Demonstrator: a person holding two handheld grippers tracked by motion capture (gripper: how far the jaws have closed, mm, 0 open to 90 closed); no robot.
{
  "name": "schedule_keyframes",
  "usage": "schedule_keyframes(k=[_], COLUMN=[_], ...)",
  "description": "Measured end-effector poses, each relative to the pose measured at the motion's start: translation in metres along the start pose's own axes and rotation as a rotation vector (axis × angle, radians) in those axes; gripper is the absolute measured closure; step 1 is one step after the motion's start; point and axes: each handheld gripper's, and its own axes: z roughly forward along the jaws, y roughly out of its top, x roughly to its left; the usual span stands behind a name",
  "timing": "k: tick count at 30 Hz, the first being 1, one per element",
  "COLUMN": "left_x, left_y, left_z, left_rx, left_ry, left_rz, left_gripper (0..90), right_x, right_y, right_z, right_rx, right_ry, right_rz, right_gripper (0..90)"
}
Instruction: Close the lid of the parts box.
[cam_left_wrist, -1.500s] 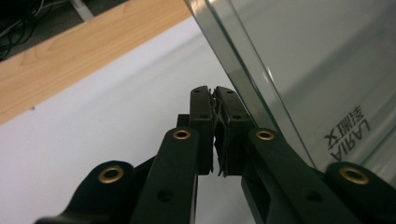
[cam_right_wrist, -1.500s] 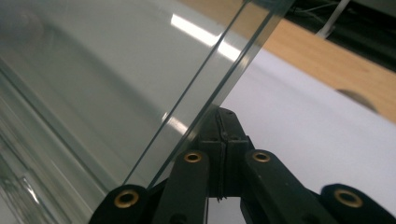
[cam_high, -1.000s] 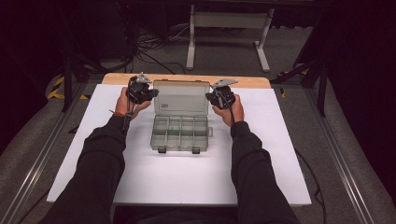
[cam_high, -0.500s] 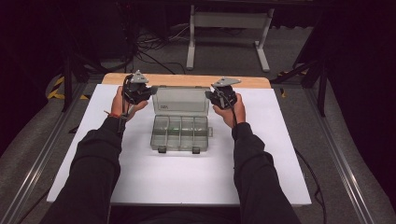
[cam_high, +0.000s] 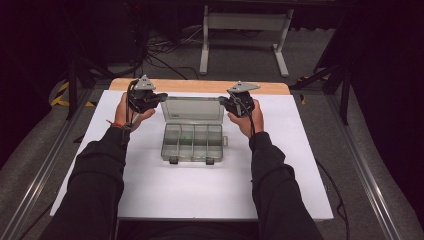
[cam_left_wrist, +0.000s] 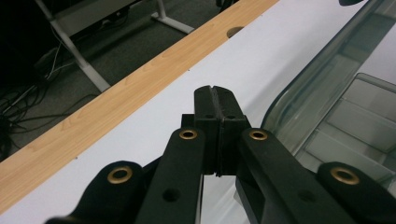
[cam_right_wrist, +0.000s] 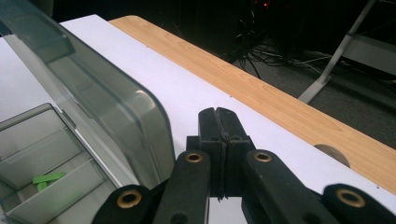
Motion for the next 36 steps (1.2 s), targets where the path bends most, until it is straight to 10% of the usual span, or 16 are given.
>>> schedule_keyframes(k=[36], left_x=[-0.020], left_y=[0.000], left_z=[-0.019], left_rx=[0.009], left_ry=[0.017], left_rz=[0.069], left_gripper=[89.4], right_x=[0.010], right_y=[0.001], right_z=[-0.022], right_rx=[-0.028], right_ry=[0.051], right_rz=[-0.033], right_gripper=[89.4])
